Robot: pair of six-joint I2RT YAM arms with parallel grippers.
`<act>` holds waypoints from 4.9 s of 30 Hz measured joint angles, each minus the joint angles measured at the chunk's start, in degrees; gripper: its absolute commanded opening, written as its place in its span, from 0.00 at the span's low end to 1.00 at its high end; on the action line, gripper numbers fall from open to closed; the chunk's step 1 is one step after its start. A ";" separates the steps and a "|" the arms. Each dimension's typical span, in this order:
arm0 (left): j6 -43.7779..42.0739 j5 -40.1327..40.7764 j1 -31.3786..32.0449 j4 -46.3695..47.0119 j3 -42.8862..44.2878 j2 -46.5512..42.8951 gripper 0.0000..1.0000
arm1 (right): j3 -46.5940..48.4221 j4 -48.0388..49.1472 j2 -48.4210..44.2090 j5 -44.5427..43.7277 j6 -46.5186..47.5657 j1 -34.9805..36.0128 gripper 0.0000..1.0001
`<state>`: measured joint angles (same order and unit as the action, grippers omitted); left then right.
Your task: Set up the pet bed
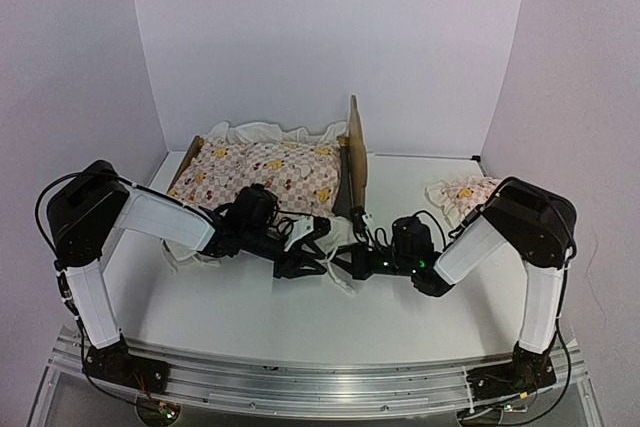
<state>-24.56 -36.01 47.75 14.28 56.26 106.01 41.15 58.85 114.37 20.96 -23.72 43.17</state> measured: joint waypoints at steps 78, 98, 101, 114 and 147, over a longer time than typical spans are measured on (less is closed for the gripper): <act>-12.70 -1.58 -2.87 14.93 2.02 9.92 0.00 | -2.63 -15.63 -11.27 -8.46 6.42 1.76 0.34; -9.99 -0.12 -2.69 15.30 2.02 9.91 0.00 | 1.04 -28.44 -6.01 -29.79 14.76 12.86 0.00; -9.47 0.57 -2.69 14.92 2.02 9.80 0.00 | 0.58 -28.67 -6.21 -33.09 14.89 12.77 0.00; -9.44 3.60 -2.91 8.66 2.02 4.88 0.00 | -4.50 -43.74 -27.37 -38.89 14.64 -1.59 0.00; -21.26 2.59 -5.82 -2.72 -0.05 1.63 0.14 | -1.39 -54.21 -28.36 -15.59 4.78 -13.84 0.09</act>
<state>-45.82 -33.42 41.93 11.55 56.21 107.63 39.75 4.64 86.01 5.38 -18.94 29.33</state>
